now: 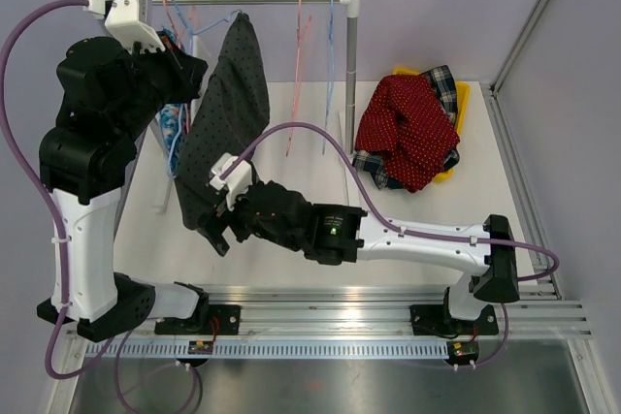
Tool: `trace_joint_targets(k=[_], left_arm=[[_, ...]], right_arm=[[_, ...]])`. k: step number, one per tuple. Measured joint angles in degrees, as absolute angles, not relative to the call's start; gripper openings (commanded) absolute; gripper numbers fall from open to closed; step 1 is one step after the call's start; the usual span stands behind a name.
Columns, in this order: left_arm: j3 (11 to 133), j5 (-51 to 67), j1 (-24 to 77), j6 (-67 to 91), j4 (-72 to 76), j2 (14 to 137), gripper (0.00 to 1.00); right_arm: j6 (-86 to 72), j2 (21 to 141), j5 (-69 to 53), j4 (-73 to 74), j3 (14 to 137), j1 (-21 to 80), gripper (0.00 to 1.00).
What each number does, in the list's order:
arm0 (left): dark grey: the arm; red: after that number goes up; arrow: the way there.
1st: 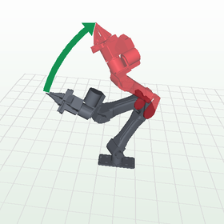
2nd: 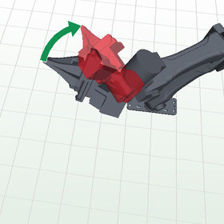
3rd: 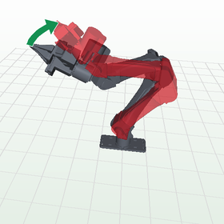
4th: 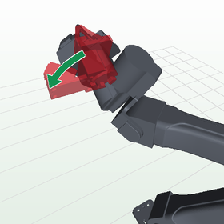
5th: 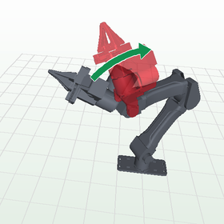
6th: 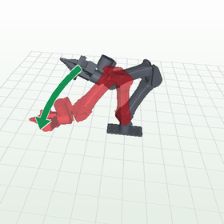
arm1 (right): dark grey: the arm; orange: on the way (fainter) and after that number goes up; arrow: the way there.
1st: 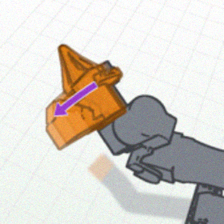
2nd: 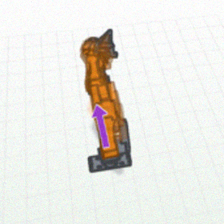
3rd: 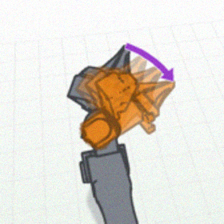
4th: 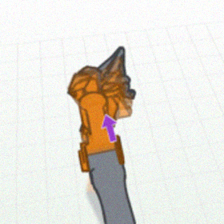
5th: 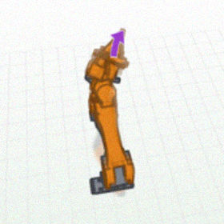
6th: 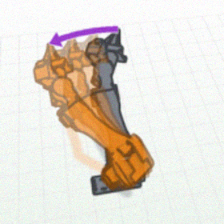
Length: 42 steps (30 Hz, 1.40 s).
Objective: Remove the skirt from the hanger
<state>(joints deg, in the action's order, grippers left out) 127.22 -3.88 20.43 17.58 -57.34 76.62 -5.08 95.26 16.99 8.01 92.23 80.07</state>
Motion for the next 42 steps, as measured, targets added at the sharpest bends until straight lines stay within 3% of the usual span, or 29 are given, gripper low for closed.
trace_joint_targets(k=[24,26,27,29,31,32,33,39,42], left_arm=[[127.3,-3.8,20.4,17.0,-57.8,76.5,0.0],[127.3,-3.7,20.4,17.1,-57.8,76.5,0.0],[127.3,-3.6,20.4,17.2,-57.8,76.5,0.0],[127.3,-3.4,20.4,17.5,-57.8,76.5,0.0],[127.3,-3.2,20.4,17.6,-57.8,76.5,0.0],[127.3,-3.2,20.4,17.7,-57.8,76.5,0.0],[127.3,-3.1,20.4,17.8,-57.8,76.4,0.0],[127.3,-2.9,20.4,17.8,-57.8,76.1,0.0],[128.4,-3.8,20.4,17.0,-59.1,76.4,0.0]], right_arm=[[2.4,96.6,29.3,6.2,92.9,79.9,0.93],[2.8,97.1,29.5,6.0,93.6,79.9,0.85],[3.1,97.7,29.6,5.7,94.3,79.9,0.69],[3.9,99.5,30.0,5.0,96.4,79.9,0.58],[4.7,101.7,30.6,4.2,98.4,79.8,0.38],[4.8,102.5,30.7,4.0,99.1,79.8,0.24],[5.2,103.5,30.9,4.0,100.1,79.8,0.04],[4.8,105.5,32.1,2.6,100.8,79.7,0.0],[2.0,101.0,32.2,-0.4,91.8,79.7,0.0]])
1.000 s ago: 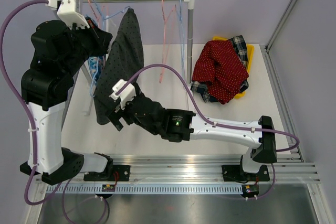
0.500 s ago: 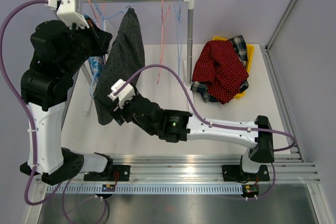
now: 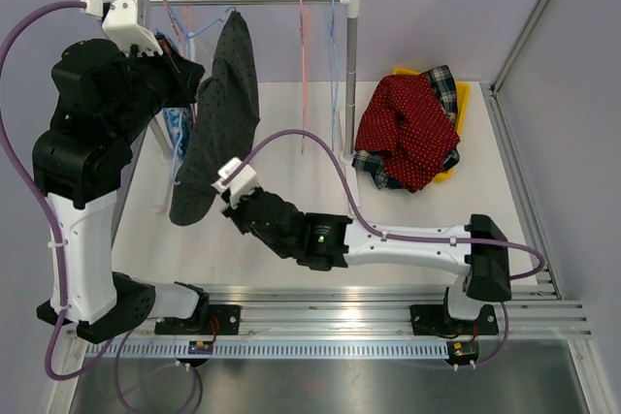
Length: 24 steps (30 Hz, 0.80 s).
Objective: Remove the skirt from the hanger
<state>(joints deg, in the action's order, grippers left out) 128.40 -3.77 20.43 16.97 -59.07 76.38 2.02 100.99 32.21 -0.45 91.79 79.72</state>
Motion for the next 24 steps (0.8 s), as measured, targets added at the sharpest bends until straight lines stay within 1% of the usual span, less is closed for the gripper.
trace_joint_targets(k=[6,8,11,14,18,20,24], left_arm=[[131.1,-4.8,20.8,15.9,-63.5,77.3,0.0],[131.9,-4.8,20.9,15.7,-64.6,77.9,0.0],[132.4,-4.8,20.9,15.2,-64.9,79.0,0.0],[133.1,-4.9,20.9,14.9,-64.9,79.7,0.0],[134.4,-6.2,20.8,14.5,-59.7,79.9,0.0],[134.5,-6.7,20.8,14.3,-59.7,79.4,0.0],[132.9,-7.6,20.8,13.4,-59.5,78.5,0.0]], right_arm=[[-10.2,89.4,33.7,-6.2,67.4,79.9,0.0],[-14.7,87.7,34.7,-7.1,60.9,80.7,0.0],[-20.1,87.9,36.1,-5.7,54.9,82.8,0.0],[-23.0,88.9,37.1,-3.1,53.1,84.9,0.0],[-25.1,90.3,37.1,-0.1,53.1,87.1,0.0],[-25.8,90.3,38.2,1.6,53.1,88.0,0.0],[-25.9,86.5,42.9,5.8,52.5,90.1,0.0]])
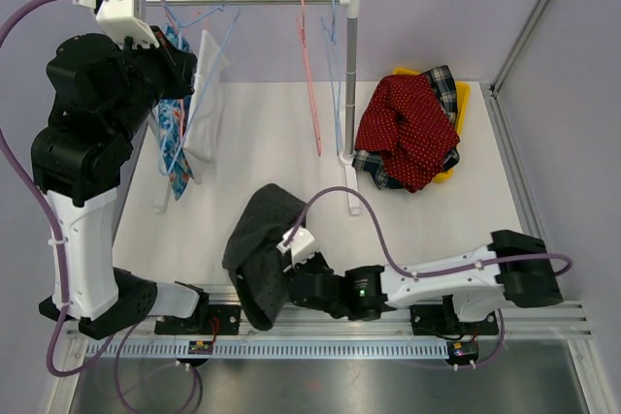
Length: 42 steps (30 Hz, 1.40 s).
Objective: Remove the skirt from the hanger
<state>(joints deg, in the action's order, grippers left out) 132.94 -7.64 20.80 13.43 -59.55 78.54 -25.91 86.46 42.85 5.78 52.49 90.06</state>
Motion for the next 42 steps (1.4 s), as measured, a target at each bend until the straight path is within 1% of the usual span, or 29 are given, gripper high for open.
trace_joint_targets(k=[3,7,11,13,15,17,19,26,31,33,35,39,40,41,42], left_arm=[[130.6,-8.3,20.8,13.1,-58.3,77.5,0.0],[125.1,-8.8,20.8,12.9,-56.5,74.6,0.0],[120.3,-8.8,20.8,12.9,-55.4,72.3,0.0],[119.1,-8.8,20.8,13.0,-54.7,72.0,0.0],[117.9,-8.8,20.8,13.2,-53.8,71.9,0.0],[116.6,-8.8,20.8,13.5,-52.9,71.8,0.0],[115.6,-8.8,20.8,13.8,-52.4,71.9,0.0],[114.8,-8.8,20.8,13.9,-51.5,73.1,0.0],[114.2,-8.8,20.8,13.8,-50.9,73.4,0.0],[114.2,-8.8,20.8,13.7,-50.8,73.5,0.0],[114.2,-8.8,20.8,13.5,-50.5,73.8,0.0],[114.2,-8.8,20.8,13.2,-49.8,74.8,0.0],[114.2,-8.8,20.8,13.1,-49.7,75.2,0.0],[114.3,-8.8,20.8,12.9,-49.6,75.6,0.0],[114.5,-8.8,20.8,12.8,-49.6,76.1,0.0]], right_arm=[[-24.9,78.6,48.9,10.7,52.1,92.4,0.0],[-18.5,62.4,58.5,14.4,52.7,96.3,0.0],[-4.9,47.8,63.0,11.9,57.5,97.4,0.0],[3.2,44.1,64.6,9.1,61.1,97.3,0.0],[11.9,43.2,66.0,4.6,65.7,96.6,0.0],[18.7,44.1,66.5,1.2,69.9,94.8,0.0],[23.5,45.9,66.2,0.5,74.1,90.0,0.0],[32.7,58.8,61.6,6.6,90.9,65.5,0.0],[30.0,71.7,49.5,13.4,104.0,41.5,0.0],[28.6,77.2,46.0,14.9,108.6,34.1,0.0],[26.8,83.6,43.0,16.1,114.3,27.2,0.0],[22.2,96.9,39.8,16.6,123.7,18.2,0.0],[21.1,100.0,39.7,16.5,124.9,16.8,0.09],[19.6,102.8,39.8,16.6,125.6,15.7,0.33],[17.8,105.2,39.9,17.0,125.7,14.9,0.71]])
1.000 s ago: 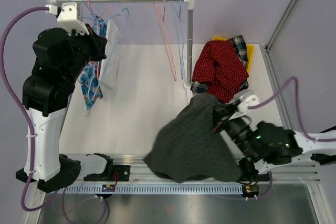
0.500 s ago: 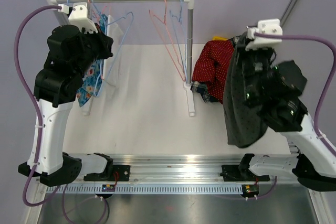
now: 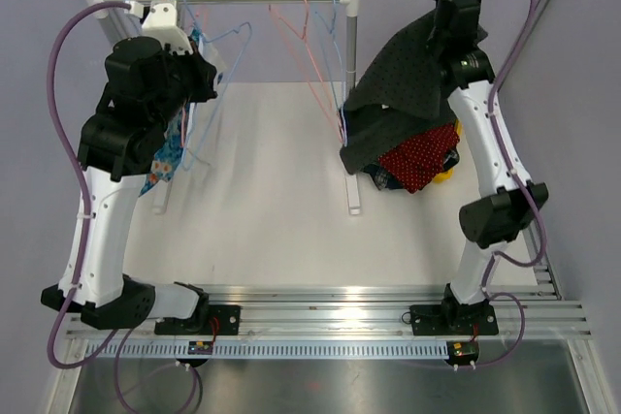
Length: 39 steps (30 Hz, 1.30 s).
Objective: Remove the skirt from the hanger
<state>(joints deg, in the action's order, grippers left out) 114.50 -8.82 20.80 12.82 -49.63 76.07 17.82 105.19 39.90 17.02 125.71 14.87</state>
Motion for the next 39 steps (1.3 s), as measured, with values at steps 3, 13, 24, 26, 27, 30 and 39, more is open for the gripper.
trace_joint_targets(k=[3,13,24,26,27,30,39], left_arm=[[116.1,-8.8,20.8,12.3,-49.5,78.5,0.0],[129.8,-7.7,20.8,12.1,-48.9,92.3,0.0],[123.2,-7.2,26.5,13.5,-47.3,94.1,0.03],[123.4,-7.4,27.4,13.5,-48.4,94.1,0.14],[123.7,-7.6,27.6,13.3,-49.0,94.0,0.25],[124.1,-9.6,27.6,11.6,-50.9,92.7,0.75],[124.1,-17.3,19.9,7.9,-52.3,79.3,0.95]], right_arm=[[11.9,111.0,39.4,20.7,124.2,13.5,0.99],[-7.9,99.0,31.2,20.5,78.9,13.2,0.99],[-16.6,75.5,26.0,17.2,65.3,13.2,0.99],[-17.4,73.9,25.1,17.4,64.0,13.2,0.99],[-17.8,73.2,24.3,17.5,63.2,13.2,0.99],[-18.8,70.8,22.3,18.7,60.4,13.2,1.0],[-21.5,61.3,16.5,22.2,55.2,13.2,1.0]])
